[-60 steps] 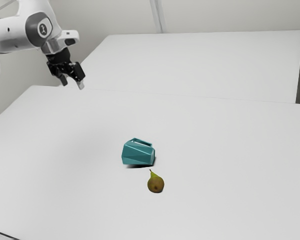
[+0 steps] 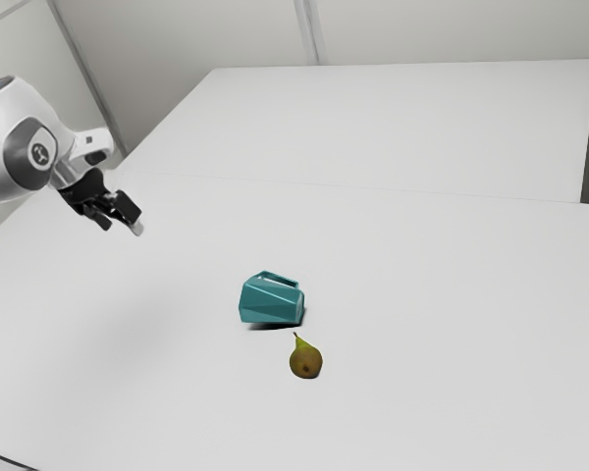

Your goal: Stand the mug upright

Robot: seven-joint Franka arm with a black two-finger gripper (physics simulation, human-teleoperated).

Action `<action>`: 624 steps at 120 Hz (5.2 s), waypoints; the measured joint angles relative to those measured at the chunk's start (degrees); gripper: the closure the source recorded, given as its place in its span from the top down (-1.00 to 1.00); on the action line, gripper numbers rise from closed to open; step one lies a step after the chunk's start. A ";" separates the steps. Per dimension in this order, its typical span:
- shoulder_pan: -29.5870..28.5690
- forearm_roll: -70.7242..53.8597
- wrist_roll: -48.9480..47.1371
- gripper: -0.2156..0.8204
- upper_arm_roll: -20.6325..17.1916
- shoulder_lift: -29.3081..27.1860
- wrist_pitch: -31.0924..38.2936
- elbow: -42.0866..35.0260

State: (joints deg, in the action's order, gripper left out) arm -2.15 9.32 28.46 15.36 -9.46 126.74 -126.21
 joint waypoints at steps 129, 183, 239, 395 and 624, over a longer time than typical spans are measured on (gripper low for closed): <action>9.78 77.60 83.43 0.53 -0.01 -0.72 16.80 -24.47; 14.87 84.42 94.66 0.50 -0.07 3.31 19.31 -24.60; 19.22 90.78 102.32 0.42 -0.07 7.40 19.55 -21.69; 20.54 93.32 108.34 -0.93 -0.92 8.53 22.78 -17.47; 16.93 -5.64 -17.69 -0.93 -4.56 5.64 -0.47 -5.28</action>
State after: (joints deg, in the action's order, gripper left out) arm 14.78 3.68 10.76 10.80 -3.82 126.28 -131.50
